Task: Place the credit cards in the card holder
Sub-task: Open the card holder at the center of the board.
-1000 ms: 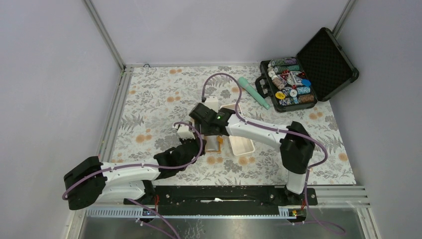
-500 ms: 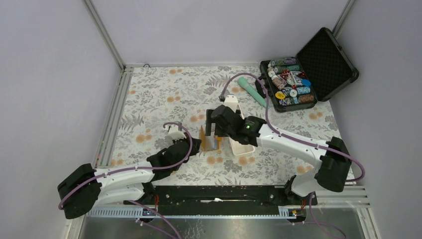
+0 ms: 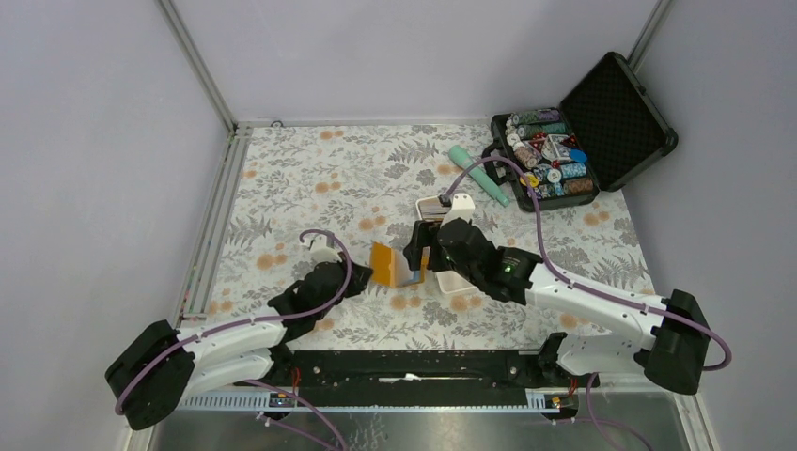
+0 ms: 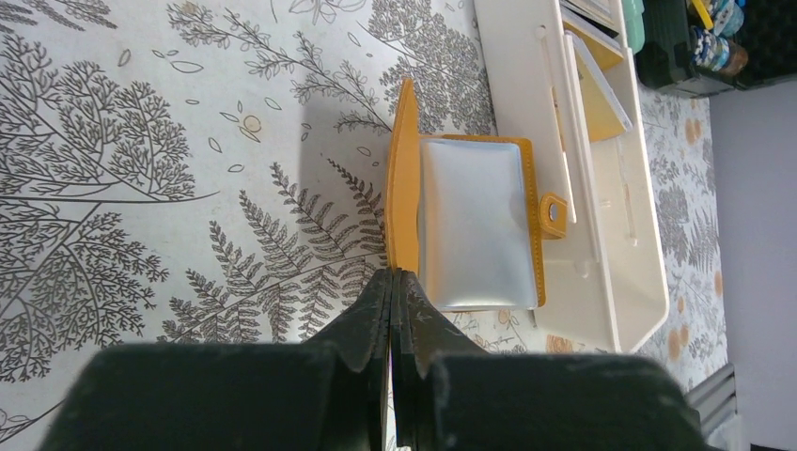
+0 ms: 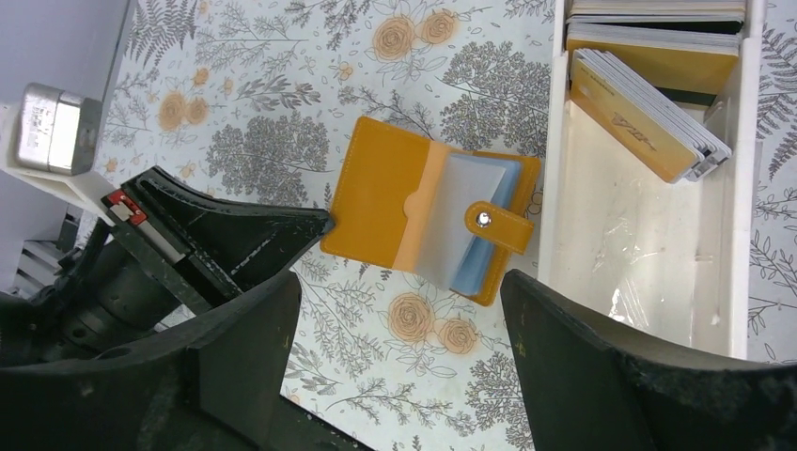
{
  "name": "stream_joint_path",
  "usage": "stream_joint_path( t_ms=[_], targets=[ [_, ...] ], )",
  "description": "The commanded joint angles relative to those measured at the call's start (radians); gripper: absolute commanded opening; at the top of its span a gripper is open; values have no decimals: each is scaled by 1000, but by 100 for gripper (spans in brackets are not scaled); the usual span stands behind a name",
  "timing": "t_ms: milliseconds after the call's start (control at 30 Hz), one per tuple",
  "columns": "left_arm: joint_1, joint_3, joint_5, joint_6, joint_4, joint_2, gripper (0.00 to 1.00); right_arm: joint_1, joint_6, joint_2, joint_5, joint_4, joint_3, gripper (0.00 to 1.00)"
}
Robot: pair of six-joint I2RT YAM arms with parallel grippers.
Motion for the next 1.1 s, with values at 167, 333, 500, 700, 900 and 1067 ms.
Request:
stream_joint_path(
  t_ms=[167, 333, 500, 700, 900, 1067],
  targets=[
    [63, -25, 181, 104, 74, -49, 0, -10, -16, 43, -94, 146, -52, 80],
    [80, -9, 221, 143, 61, -63, 0, -12, -31, 143, -176, 249, -33, 69],
    [101, -14, 235, 143, 60, -48, 0, -12, -1, 295, -195, 237, 25, 55],
    [130, -10, 228, 124, 28, -32, 0, -22, 39, 386, -144, 194, 24, 52],
    [140, -17, 214, 101, 2, -39, 0, -25, 59, 384, -117, 124, -2, 54],
    [141, -20, 202, 92, -27, -56, 0, -27, 84, 363, -109, 124, -37, 55]
  ],
)
